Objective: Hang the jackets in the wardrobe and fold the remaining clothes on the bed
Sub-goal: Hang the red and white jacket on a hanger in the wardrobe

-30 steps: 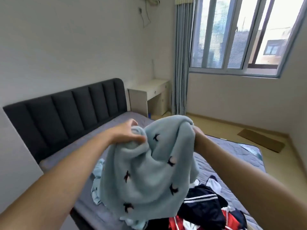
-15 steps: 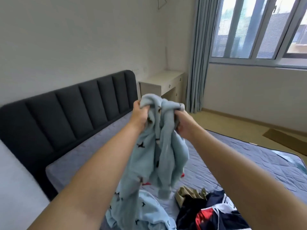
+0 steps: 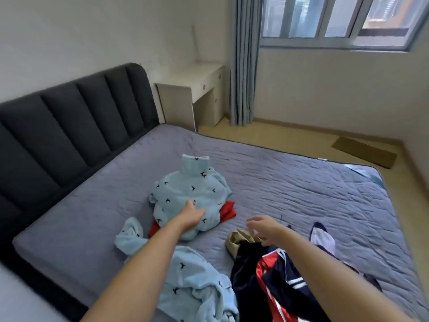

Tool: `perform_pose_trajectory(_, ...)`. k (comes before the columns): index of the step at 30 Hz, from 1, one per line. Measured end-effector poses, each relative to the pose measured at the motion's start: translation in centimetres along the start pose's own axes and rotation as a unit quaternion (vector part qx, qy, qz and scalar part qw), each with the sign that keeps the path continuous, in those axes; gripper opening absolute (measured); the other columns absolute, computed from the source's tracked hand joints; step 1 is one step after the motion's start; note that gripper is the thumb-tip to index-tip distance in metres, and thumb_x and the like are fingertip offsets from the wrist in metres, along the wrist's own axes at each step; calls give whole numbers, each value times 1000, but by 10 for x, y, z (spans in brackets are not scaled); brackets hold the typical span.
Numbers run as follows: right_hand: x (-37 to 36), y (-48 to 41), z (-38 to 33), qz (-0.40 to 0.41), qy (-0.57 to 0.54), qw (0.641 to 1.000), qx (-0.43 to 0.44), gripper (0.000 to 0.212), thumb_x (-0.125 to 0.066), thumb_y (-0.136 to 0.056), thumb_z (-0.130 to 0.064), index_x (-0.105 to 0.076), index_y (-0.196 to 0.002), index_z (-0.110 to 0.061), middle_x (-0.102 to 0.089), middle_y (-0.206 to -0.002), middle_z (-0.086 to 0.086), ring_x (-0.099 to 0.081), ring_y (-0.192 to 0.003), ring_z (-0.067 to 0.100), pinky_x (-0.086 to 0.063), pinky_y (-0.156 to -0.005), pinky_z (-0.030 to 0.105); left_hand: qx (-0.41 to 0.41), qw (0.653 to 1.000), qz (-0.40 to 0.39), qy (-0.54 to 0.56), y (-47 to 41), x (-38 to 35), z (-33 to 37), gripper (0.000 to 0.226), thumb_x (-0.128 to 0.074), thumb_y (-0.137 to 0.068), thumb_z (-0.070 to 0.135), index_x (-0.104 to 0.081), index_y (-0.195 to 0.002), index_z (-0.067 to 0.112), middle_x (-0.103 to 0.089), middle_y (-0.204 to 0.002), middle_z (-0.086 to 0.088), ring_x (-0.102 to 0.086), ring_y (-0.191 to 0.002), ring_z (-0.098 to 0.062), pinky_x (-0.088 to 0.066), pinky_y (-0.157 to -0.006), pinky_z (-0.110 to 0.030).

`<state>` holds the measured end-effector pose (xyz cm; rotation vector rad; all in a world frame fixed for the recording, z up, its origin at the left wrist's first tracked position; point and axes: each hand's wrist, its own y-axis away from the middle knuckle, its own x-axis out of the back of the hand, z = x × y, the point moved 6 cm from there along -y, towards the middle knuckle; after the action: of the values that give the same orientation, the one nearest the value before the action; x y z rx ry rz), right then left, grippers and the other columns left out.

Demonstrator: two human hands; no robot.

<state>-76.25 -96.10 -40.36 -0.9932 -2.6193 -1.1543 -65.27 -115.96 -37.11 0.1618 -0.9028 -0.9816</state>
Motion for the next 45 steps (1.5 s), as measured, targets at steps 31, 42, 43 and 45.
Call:
perform_pose_trajectory(31, 135, -56, 478, 168, 99, 979, -67, 77, -65, -77, -15, -29, -145, -17, -31, -149, 8, -32, -137, 26, -31, -109, 32, -187, 873, -105, -437, -47, -533, -33, 87, -65, -82, 49, -13, -148, 29, 11, -158, -12, 12, -145, -34, -11, -114, -54)
perform_pose_trajectory(42, 130, -58, 483, 169, 101, 980, -41, 87, -69, -72, -13, -25, -147, -22, -39, -139, 9, -44, -125, 26, -39, -102, 35, -58, 985, -109, -124, -62, -496, -48, 21, -52, -94, 27, -48, -90, 7, -62, -96, -13, -57, -101, -37, -32, -70, -32)
perform_pose_trajectory(43, 129, -58, 475, 172, 140, 974, -45, 91, -68, -72, -15, -20, -148, -26, -34, -142, 7, -41, -128, 27, -40, -102, 39, -27, 979, -139, -149, -58, -488, -57, 44, -59, -88, 41, -53, -103, 1, -64, -108, -17, -58, -105, -35, -36, -73, -31)
perform_pose_trajectory(45, 124, -56, 456, 186, 211, 958, -50, 96, -68, -73, -18, -12, -149, -33, -25, -148, 6, -36, -132, 28, -42, -100, 42, 0, 929, -230, -288, -46, -468, -80, 77, -68, -70, 62, -54, -117, 1, -63, -117, -14, -60, -103, -27, -42, -76, -30)
